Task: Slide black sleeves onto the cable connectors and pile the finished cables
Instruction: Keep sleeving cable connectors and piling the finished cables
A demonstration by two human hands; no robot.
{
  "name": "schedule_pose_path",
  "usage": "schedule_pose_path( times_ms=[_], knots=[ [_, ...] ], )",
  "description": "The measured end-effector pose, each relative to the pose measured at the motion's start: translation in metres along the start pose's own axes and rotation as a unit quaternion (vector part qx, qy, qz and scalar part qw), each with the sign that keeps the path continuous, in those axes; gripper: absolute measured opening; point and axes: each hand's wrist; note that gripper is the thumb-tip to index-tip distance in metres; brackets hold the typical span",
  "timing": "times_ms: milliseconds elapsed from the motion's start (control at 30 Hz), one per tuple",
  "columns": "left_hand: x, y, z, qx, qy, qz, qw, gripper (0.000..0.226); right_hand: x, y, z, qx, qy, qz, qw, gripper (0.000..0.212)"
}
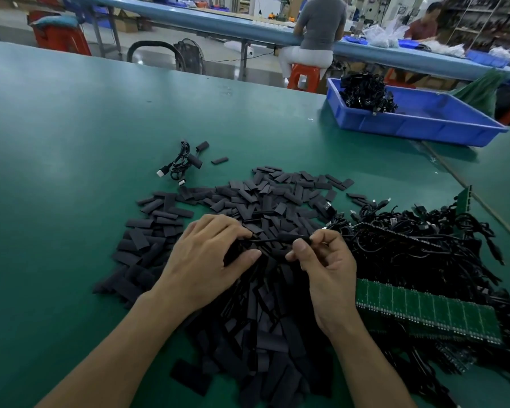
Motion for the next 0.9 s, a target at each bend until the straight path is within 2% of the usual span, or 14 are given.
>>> schedule_pose_path(
  times_ms=[100, 167, 333, 400, 467, 567, 600, 700, 767, 900],
  knots=[
    [0.002, -0.007, -0.004, 0.009, 0.050, -0.049, 0.997, 0.054, 0.002, 0.002, 0.001, -0.008, -0.002, -0.018, 1.000, 0.025],
    [0.001, -0.010, -0.010, 0.019, 0.056, -0.074, 0.996, 0.058, 0.002, 0.003, 0.001, -0.020, -0.005, -0.021, 1.000, 0.024],
    [-0.009, -0.016, -0.016, 0.060, -0.020, -0.080, 0.995, 0.066, 0.003, 0.006, 0.003, -0.040, -0.004, 0.023, 0.999, 0.031],
    [-0.010, -0.018, -0.018, 0.055, -0.055, -0.054, 0.996, 0.066, 0.003, 0.006, 0.004, -0.043, 0.002, 0.047, 0.998, 0.026],
    [-0.007, -0.021, -0.026, 0.033, -0.099, 0.007, 0.995, 0.054, 0.003, 0.006, 0.005, -0.048, 0.008, 0.058, 0.997, 0.013],
    [0.014, -0.021, -0.058, -0.002, -0.173, 0.078, 0.982, 0.019, 0.004, 0.006, 0.005, -0.040, 0.021, 0.070, 0.997, 0.006],
    [0.026, -0.022, -0.073, -0.010, -0.200, 0.078, 0.977, 0.020, 0.005, 0.006, 0.006, -0.035, 0.024, 0.079, 0.996, 0.006],
    [0.065, -0.028, -0.119, -0.030, -0.294, 0.061, 0.953, 0.049, 0.004, 0.007, 0.006, -0.018, 0.020, 0.119, 0.993, 0.010],
    [0.086, -0.031, -0.142, -0.014, -0.341, 0.060, 0.938, 0.061, 0.002, 0.007, 0.006, -0.009, 0.018, 0.135, 0.991, 0.013],
    [0.113, -0.030, -0.165, 0.023, -0.380, 0.043, 0.924, 0.076, -0.001, 0.007, 0.006, -0.005, 0.024, 0.144, 0.989, 0.017]
  ],
)
Point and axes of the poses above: each hand's wrist, its own z-axis away from the middle knuckle, its own y-axis out of the palm, x = y × z, and after that the axes turned 4 degrees about z, right-handed
